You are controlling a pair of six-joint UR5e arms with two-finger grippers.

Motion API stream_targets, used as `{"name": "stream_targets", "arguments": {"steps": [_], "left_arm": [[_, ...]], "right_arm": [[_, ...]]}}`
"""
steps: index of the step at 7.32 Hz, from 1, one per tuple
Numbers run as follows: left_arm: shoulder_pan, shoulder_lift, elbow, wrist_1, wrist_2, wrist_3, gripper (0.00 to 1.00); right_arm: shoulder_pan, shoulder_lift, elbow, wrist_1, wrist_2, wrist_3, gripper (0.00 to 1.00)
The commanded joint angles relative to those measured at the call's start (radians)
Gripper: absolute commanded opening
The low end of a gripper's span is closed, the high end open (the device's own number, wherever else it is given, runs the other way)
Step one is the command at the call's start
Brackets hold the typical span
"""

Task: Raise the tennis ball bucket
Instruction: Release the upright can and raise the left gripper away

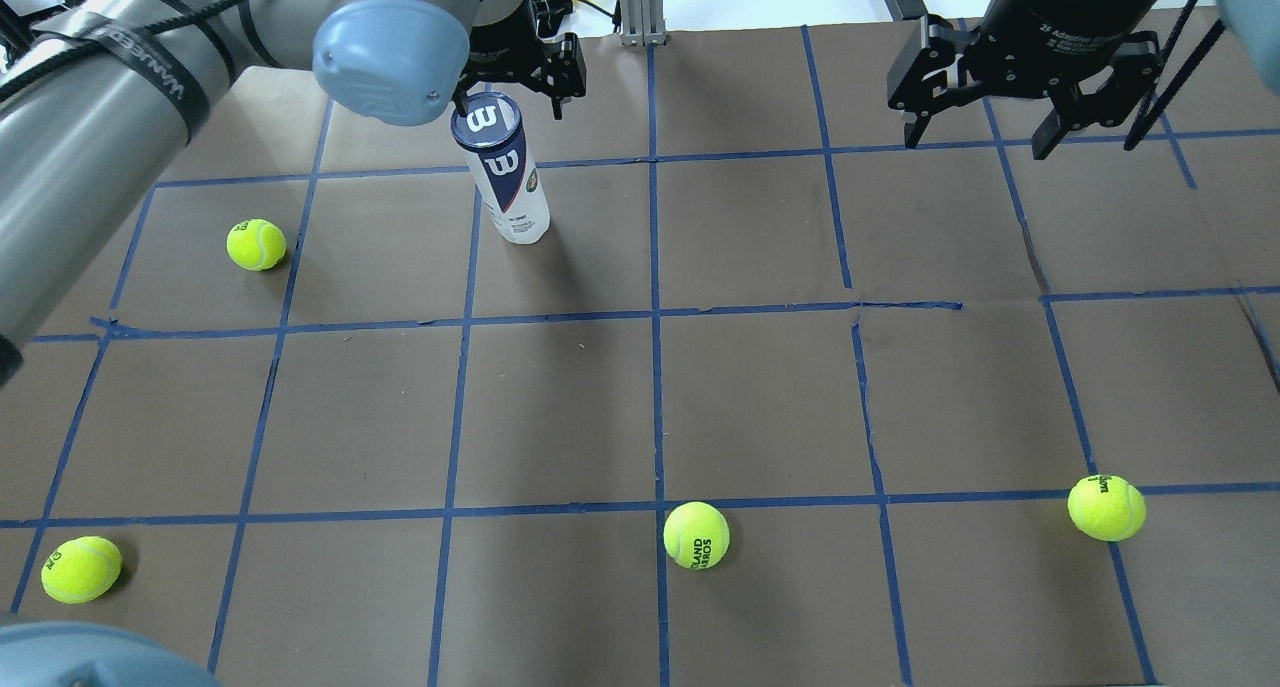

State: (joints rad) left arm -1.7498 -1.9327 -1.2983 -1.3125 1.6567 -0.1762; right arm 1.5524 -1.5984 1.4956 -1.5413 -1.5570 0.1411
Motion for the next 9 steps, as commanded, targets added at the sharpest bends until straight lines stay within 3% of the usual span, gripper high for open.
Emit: {"name": "stream_targets", "arguments": {"steps": [1, 3, 6, 9], "left_arm": [[0.099, 0.053, -0.001, -0.092, -0.04, 0.012, 1.0], [0.195, 0.096, -0.018, -0.167, -0.064, 0.169, 1.0], [0.22, 0.222, -0.185, -0.16, -0.081, 0.185, 1.0], [0.227, 0.29, -0.223, -0.191, -0.074, 0.192, 1.0]], "right_arm": [[0.0, 0.0, 0.0, 0.001, 0.0, 0.0, 1.0], [0.0, 0.0, 0.0, 0.0, 0.0, 0.002, 1.0], [0.0, -0.002, 0.0, -0.002, -0.003, 0.0, 1.0], [0.001, -0.002, 0.0, 0.003, 0.003, 0.008, 1.0]]}}
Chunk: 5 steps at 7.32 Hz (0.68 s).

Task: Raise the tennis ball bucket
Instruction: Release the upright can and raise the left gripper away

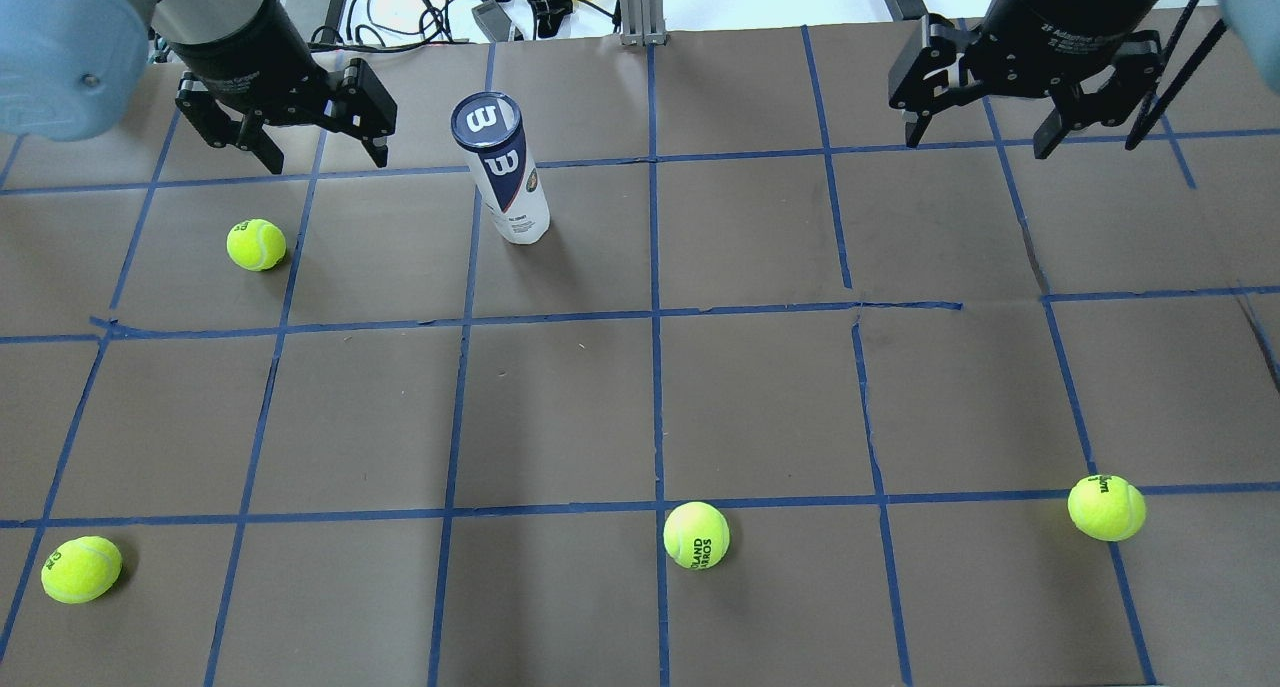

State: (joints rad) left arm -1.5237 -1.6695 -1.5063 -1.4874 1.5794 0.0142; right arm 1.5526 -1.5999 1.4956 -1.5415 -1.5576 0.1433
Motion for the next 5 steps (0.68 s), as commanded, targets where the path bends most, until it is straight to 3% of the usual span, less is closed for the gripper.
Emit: {"name": "stream_targets", "arguments": {"steps": [1, 5], "left_arm": [[0.0, 0.042, -0.017, -0.043, 0.004, 0.0, 1.0], [0.002, 0.051, -0.018, -0.062, 0.01, 0.001, 1.0]], "right_arm": [[-0.002, 0.002, -0.001, 0.007, -0.002, -0.002, 1.0], [-0.003, 0.002, -0.002, 0.007, -0.002, -0.002, 1.0]]}}
